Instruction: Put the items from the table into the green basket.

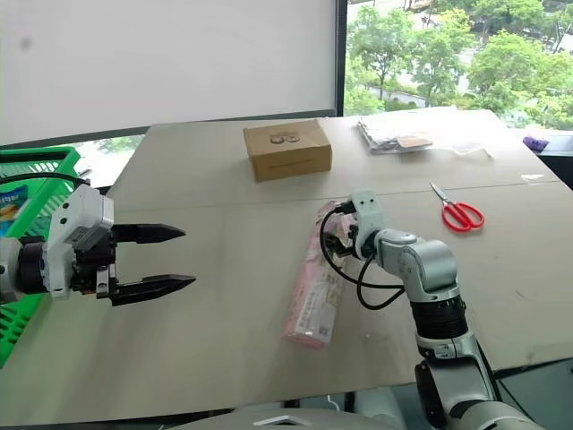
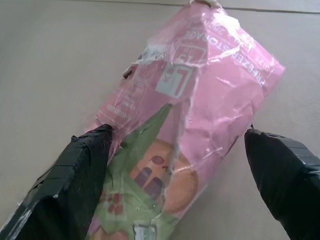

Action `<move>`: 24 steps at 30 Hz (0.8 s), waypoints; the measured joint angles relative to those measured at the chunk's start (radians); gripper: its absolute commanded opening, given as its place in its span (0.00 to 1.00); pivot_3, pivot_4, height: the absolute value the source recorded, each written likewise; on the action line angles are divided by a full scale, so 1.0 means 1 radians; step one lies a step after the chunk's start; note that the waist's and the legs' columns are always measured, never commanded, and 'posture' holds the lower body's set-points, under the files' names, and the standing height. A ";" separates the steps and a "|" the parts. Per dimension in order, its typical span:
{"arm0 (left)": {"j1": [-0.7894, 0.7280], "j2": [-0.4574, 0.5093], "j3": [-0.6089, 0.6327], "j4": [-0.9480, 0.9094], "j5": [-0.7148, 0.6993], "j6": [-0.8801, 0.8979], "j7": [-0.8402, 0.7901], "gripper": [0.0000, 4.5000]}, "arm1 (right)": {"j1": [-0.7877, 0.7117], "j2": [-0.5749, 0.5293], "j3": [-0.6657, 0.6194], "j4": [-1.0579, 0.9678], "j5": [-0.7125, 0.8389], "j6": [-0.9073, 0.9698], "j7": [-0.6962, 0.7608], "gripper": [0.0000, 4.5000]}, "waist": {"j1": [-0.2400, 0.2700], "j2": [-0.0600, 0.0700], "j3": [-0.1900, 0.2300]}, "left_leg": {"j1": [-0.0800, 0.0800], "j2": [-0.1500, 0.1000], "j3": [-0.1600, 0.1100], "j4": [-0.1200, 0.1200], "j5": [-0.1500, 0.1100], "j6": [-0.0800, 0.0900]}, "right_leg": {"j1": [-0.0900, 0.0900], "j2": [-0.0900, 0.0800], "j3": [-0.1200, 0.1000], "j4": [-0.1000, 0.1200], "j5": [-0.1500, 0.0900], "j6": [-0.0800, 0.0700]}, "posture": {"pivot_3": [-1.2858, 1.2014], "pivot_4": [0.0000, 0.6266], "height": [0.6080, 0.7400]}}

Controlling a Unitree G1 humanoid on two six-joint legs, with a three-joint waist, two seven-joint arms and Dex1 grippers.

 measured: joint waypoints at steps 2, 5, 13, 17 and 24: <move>-0.004 -0.003 -0.001 -0.006 -0.001 0.003 0.013 0.99 | 0.000 0.013 -0.006 0.002 0.004 0.034 -0.001 1.00 | 0.001 0.000 0.000 | 0.000 0.000 0.000 0.000 0.000 0.000 | 0.001 0.000 0.000 0.000 0.000 0.000 | 0.58 0.00 0.88; -0.042 -0.004 -0.005 -0.006 -0.012 0.008 0.034 0.99 | -0.002 0.071 -0.056 0.004 0.029 0.116 -0.004 1.00 | 0.001 -0.001 0.000 | 0.000 0.000 -0.001 0.000 0.000 0.000 | 0.001 0.000 -0.001 0.000 0.001 0.002 | 0.58 0.00 0.88; -0.104 -0.003 -0.064 -0.006 -0.041 0.029 0.072 1.00 | -0.021 0.156 -0.143 0.021 0.059 0.164 -0.007 0.29 | -0.005 0.002 0.001 | 0.000 0.000 -0.001 0.000 0.000 0.000 | 0.001 0.000 -0.001 0.000 0.002 0.003 | 0.57 0.00 0.88; -0.141 -0.007 -0.083 -0.006 -0.071 0.047 0.099 1.00 | -0.021 0.168 -0.156 0.025 0.066 0.148 -0.001 0.03 | -0.006 0.003 0.002 | 0.000 0.000 -0.001 0.000 0.000 0.000 | 0.001 0.000 -0.001 0.000 0.002 0.003 | 0.57 0.00 0.88; -0.198 -0.171 -0.104 -0.005 -0.241 0.070 0.205 1.00 | -0.058 0.192 -0.229 -0.002 0.200 -0.181 0.200 0.02 | -0.005 0.007 0.005 | -0.001 0.000 -0.001 0.000 0.000 0.000 | 0.000 0.001 -0.001 -0.001 0.002 0.003 | 0.57 0.00 0.88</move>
